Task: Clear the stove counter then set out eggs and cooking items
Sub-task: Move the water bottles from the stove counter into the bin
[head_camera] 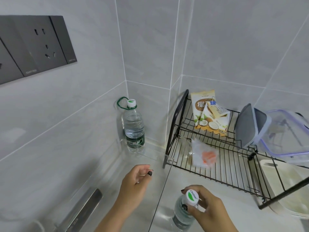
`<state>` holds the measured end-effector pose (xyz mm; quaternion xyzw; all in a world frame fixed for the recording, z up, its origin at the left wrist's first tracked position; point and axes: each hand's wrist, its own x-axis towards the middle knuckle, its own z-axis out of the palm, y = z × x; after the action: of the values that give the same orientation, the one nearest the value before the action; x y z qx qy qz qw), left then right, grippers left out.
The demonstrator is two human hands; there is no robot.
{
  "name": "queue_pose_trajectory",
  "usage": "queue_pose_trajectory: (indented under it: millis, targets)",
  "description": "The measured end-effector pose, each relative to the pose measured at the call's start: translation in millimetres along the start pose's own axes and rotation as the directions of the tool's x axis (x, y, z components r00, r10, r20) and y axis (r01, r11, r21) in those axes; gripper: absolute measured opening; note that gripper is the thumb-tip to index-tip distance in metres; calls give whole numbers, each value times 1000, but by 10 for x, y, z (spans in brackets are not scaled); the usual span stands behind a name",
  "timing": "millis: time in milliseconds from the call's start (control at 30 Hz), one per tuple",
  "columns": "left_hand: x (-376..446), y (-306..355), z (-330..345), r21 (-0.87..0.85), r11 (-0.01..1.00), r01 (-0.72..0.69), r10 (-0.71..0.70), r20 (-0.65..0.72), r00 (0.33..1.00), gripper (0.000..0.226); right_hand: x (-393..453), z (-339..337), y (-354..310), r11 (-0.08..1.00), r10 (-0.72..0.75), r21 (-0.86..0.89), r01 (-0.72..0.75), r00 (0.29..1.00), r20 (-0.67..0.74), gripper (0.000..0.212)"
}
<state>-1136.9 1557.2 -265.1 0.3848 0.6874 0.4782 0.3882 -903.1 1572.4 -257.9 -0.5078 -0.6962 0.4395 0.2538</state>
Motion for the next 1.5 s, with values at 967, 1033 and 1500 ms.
queue_pose_trajectory:
  millis: [967, 1033, 1500]
  targets:
    - [430, -138, -311, -101, 990, 103, -102, 14, 995, 34, 1820, 27, -1889, 924, -378, -30, 382, 895, -238, 36]
    - [448, -193, -331, -119, 986, 116, -117, 2, 993, 29, 1977, 166, -1792, 936, -348, -53, 347, 902, -256, 35]
    - [562, -450, -393, -142, 971, 191, -198, -42, 979, 19, 2404, 733, -1027, 998, -58, -31, 52, 971, -231, 28]
